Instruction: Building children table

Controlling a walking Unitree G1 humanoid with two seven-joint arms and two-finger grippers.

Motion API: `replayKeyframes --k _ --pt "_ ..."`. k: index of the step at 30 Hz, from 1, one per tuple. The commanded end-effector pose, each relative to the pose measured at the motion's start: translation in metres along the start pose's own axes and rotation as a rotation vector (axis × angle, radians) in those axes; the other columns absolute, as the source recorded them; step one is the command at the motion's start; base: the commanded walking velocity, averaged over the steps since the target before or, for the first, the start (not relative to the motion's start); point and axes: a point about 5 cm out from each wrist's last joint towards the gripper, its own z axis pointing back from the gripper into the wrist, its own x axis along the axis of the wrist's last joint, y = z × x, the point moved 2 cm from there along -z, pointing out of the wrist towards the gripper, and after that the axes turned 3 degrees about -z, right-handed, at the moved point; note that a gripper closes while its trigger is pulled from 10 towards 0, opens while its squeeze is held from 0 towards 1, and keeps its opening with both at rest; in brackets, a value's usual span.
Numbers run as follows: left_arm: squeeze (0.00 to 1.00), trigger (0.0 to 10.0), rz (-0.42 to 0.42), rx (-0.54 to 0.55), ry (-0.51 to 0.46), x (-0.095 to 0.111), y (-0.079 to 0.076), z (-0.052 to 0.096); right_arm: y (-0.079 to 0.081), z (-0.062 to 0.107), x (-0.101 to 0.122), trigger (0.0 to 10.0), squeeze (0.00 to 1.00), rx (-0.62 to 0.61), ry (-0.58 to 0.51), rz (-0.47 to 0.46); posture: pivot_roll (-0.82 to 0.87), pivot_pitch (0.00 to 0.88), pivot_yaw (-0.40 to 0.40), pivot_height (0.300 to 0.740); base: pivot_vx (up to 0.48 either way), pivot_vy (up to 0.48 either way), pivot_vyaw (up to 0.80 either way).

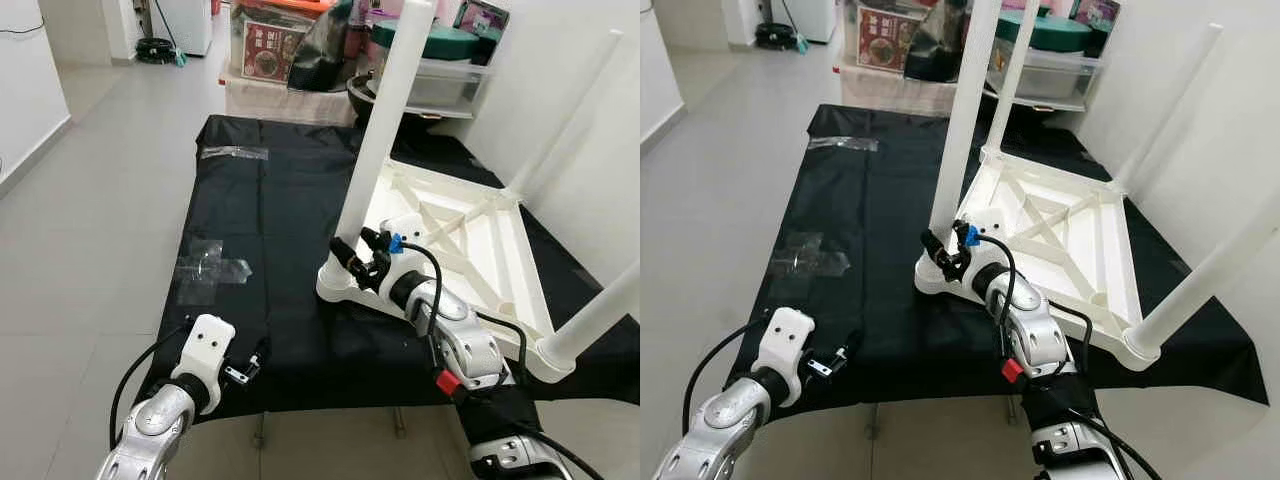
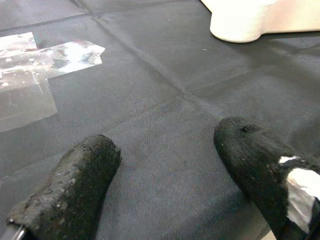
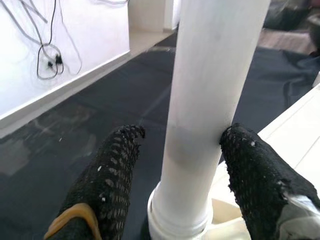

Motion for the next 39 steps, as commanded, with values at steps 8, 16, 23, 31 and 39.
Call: replayKeyframes --k 8,16,23,31,39 --pt "0.0 10.0 -0.005 -0.014 0.045 -0.01 -0.004 0.0 -0.01 -0.004 0.002 10.0 0.0 -0.033 0.013 -0.004 0.06 0.0 -0.163 0.74 0.0 0.0 0.0" --pt "0.0 10.0 -0.003 -0.004 0.04 -0.008 -0.003 0.0 0.0 -0.033 0.006 10.0 0.0 -0.085 0.024 -0.021 0.09 0.0 -0.182 0.74 0.0 0.0 0.0" --pt "0.0 10.0 -0.001 0.006 0.047 -0.011 -0.002 0.004 0.005 -0.044 0.016 0.0 0.0 -0.133 -0.024 -0.058 0.1 0.0 -0.189 0.74 0.0 0.0 0.0" --pt "0.0 10.0 0.001 0.003 0.047 -0.01 -0.003 0.002 -0.033 -0.033 0.014 0.0 0.0 -0.413 -0.048 -0.103 0.08 0.0 -0.18 0.74 0.0 0.0 0.0" --pt "0.0 10.0 0.002 -0.007 0.046 -0.01 -0.004 0.0 -0.09 0.021 -0.018 0.0 0.0 -0.985 0.023 -0.138 0.06 0.0 -0.168 0.74 0.0 0.0 0.0"
